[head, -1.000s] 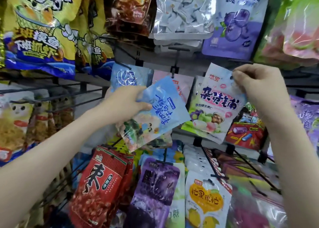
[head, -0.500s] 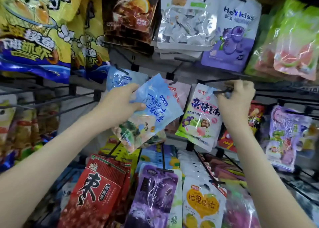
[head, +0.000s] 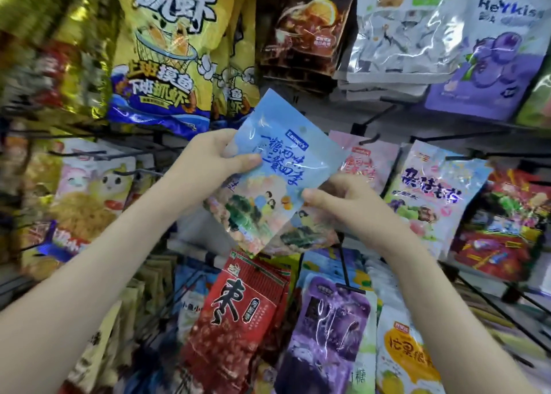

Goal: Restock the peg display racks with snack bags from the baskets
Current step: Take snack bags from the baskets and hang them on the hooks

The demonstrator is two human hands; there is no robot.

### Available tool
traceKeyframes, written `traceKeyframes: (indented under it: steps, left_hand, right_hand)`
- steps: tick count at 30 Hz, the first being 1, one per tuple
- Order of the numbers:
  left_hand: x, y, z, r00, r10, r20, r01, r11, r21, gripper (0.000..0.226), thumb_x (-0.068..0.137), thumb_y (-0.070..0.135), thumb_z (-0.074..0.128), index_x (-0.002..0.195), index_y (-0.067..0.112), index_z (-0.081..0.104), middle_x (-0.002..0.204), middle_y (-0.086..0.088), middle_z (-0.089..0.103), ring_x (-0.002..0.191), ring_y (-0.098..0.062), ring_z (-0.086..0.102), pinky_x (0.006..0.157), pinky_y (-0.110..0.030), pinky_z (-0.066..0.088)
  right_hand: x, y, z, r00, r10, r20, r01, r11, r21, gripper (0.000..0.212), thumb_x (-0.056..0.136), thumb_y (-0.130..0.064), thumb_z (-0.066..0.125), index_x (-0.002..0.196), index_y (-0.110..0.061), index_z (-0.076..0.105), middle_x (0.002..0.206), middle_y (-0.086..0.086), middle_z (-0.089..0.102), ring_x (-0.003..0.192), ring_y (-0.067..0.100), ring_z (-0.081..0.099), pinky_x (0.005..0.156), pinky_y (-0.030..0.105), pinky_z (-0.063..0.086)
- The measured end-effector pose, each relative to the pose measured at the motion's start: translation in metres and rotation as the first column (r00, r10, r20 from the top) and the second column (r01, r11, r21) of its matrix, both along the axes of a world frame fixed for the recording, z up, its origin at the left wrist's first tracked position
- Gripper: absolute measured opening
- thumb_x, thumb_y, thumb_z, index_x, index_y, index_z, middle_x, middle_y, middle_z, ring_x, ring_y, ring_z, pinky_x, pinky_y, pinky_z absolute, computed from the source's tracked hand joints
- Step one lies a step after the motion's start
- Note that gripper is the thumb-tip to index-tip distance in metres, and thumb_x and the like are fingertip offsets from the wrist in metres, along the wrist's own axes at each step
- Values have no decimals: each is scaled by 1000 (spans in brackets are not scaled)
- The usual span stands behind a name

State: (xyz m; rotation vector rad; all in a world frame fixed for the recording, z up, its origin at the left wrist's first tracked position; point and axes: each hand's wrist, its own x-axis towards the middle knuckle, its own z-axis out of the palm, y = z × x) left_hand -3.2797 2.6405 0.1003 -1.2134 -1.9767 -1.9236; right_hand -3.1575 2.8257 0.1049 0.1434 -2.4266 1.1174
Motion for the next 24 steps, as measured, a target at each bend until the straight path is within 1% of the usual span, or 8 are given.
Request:
traceKeyframes:
  steps: [2,4,6,8,10,13,20,24]
  left_hand:
    - [-1,-6,-2,1000,15,15,-15,999,30,14,88,18,67,100,25,67,96,5,74,71,-4,70,63,-22,56]
    - [-1,-10,-6,999,20,35,-22,999,47,16,89,17,65,105,21,66,97,4,72,56,2,65,46,-11,48]
    - [-2,-14,-10,997,27,76,-35,994,107,17,90,16,64,107,17,66,98,1,73,63,-4,68,50,-16,50]
    - [-8,-19,-11,990,62,127,-87,974,208,14,92,15,61,106,18,66,99,0,73,75,-8,71,63,-25,56]
    - [-13,-22,-10,982,75,173,-125,947,297,14,94,14,59,105,20,64,102,2,72,85,-9,70,76,-29,57]
    - [-16,-18,-12,977,99,189,-156,936,316,14,94,13,59,101,24,64,104,3,72,93,-13,70,84,-34,55]
    - [-12,8,-25,966,91,243,-164,940,298,10,93,15,60,99,18,68,102,-3,73,99,-25,68,94,-49,51]
    - [-6,14,-32,924,-109,366,-22,942,336,15,92,14,59,102,18,69,100,2,74,94,-16,69,86,-34,52]
  right_hand:
    - [-9,-1,-4,999,50,-5,-50,998,-42,16,87,-19,69,81,-6,62,74,1,71,68,2,55,62,22,43]
    - [-15,-3,-6,998,57,-20,-57,998,0,41,80,-28,71,85,8,54,79,27,55,72,16,46,61,29,39]
    - [-19,-4,-5,998,10,-58,-7,999,42,33,86,-19,68,74,2,47,67,12,38,64,14,39,55,24,37]
    - [-21,1,-5,992,-37,-118,33,999,-31,18,91,-9,62,74,-11,57,59,-4,46,54,6,43,51,20,38]
    - [-21,8,-7,980,-86,-182,51,980,-191,12,90,-12,63,82,-19,68,71,2,61,59,12,52,54,25,45]
    - [-16,17,-6,955,-163,-249,80,946,-314,9,87,-26,61,92,-29,68,88,17,68,70,35,57,64,49,50]
    - [-7,26,-6,897,-240,-372,113,937,-332,15,97,-11,51,104,-23,48,73,3,57,54,15,44,46,23,36]
    - [-5,24,-12,882,-264,-390,129,932,-338,17,97,-10,51,103,-26,49,69,-6,60,54,13,47,46,19,38]
